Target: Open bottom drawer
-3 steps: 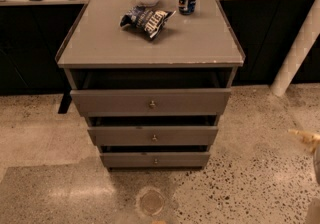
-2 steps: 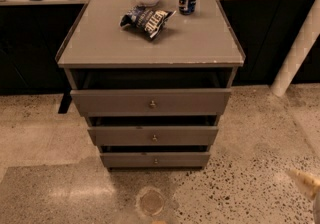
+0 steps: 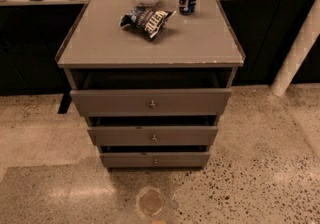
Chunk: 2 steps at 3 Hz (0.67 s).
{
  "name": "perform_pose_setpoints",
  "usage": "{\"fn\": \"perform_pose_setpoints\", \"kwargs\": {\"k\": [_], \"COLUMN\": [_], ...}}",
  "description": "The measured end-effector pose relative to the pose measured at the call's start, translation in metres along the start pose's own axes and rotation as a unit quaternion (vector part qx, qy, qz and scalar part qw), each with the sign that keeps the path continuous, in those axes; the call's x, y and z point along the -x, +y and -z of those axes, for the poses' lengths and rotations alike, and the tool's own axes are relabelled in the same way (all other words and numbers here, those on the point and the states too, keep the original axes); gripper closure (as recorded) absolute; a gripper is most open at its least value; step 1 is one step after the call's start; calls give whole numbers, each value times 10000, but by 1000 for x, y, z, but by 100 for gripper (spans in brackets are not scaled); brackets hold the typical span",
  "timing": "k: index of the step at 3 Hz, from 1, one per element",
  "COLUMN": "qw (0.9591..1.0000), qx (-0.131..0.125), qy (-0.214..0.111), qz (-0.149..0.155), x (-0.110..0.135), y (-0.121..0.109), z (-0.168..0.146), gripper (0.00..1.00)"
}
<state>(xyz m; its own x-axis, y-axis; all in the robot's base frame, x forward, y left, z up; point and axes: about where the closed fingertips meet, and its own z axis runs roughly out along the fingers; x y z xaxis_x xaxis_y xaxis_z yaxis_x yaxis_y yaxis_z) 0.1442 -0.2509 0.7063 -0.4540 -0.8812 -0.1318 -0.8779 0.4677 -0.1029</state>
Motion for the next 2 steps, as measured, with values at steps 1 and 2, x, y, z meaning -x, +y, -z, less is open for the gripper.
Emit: {"fn": "perform_pose_setpoints", "kwargs": {"k": [1, 2], "qw": [9960, 9851], "qx": [253, 793], "qy": [177, 123], "qz": [-835, -1521], "x": [-38, -67], "y": [45, 80], "z": [-47, -88], "gripper": [0, 0]}}
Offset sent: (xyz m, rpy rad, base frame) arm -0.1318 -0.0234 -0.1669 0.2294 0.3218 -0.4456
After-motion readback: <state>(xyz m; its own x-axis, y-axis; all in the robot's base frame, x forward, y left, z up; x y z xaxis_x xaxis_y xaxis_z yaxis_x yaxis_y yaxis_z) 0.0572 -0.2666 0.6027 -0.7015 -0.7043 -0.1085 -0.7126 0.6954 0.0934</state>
